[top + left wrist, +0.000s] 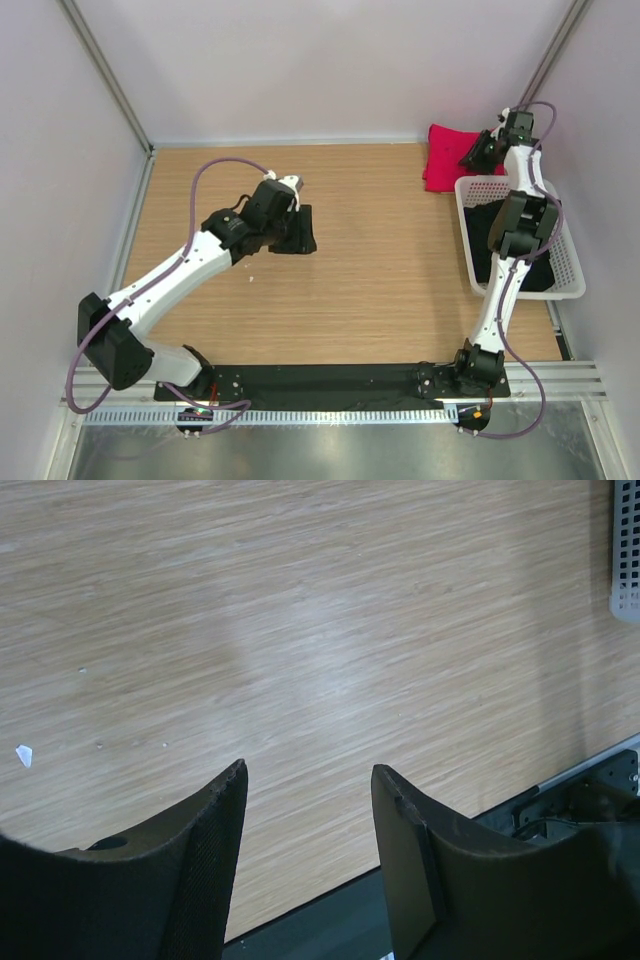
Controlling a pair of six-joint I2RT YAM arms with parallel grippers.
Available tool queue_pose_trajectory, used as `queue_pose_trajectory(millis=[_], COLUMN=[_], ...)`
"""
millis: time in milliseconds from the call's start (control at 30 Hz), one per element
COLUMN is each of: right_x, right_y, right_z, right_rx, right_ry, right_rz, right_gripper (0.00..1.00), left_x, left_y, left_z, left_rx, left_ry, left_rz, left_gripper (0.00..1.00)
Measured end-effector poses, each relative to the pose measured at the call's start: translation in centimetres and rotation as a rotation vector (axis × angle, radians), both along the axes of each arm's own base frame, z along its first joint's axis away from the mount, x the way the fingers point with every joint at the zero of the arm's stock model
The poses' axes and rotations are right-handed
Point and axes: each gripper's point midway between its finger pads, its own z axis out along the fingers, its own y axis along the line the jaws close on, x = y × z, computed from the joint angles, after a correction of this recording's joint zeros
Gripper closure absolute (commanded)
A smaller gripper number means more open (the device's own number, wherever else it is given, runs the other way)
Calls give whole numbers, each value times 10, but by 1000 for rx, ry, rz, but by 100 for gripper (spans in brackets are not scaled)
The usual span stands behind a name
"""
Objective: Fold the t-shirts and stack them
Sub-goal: Neatly place the folded tshirt to the corner
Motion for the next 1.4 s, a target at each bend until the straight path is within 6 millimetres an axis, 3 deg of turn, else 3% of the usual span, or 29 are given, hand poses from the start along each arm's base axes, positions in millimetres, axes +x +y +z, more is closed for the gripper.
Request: queue_pose_trajectory(millis=[133, 233, 433, 533, 633, 733, 800, 900, 1000, 1167, 1267, 1400], right_x=[7, 11, 1, -27, -75, -126, -166, -226, -282, -332, -343, -331], right_y=[9, 20, 53, 101, 172, 245, 291, 332, 339, 320, 313, 306], right_z=[21, 45, 124, 158, 171, 163, 143, 98, 54, 24, 24, 39], right_rx=[48, 81, 123, 127, 142, 163, 176, 185, 199, 223, 231, 197], right_ry=[-44, -84, -187, -212, -197, -151, -89, 36, 165, 238, 227, 159], right_rz=[3, -1, 13, 86, 208, 356, 457, 555, 574, 524, 500, 475], right_gripper=[49, 48, 46, 45, 44, 42, 41, 40, 39, 39, 38, 36], left_x=[-1, -1, -4, -11, -17, -23, -27, -35, -41, -52, -55, -55], left_y=[-1, -1, 3, 10, 21, 33, 43, 57, 70, 81, 82, 77], left_z=[3, 8, 19, 21, 22, 25, 27, 24, 13, -18, -26, -25], left_rx=[-5, -9, -32, -52, -67, -81, -83, -82, -80, -81, -88, -110], left_ry=[2, -5, -25, -27, -26, -29, -39, -44, -27, 56, 92, 100], left_rz=[-5, -6, 1, 21, 46, 74, 95, 122, 157, 190, 191, 170], left_gripper=[45, 44, 43, 42, 42, 39, 36, 34, 33, 33, 33, 33])
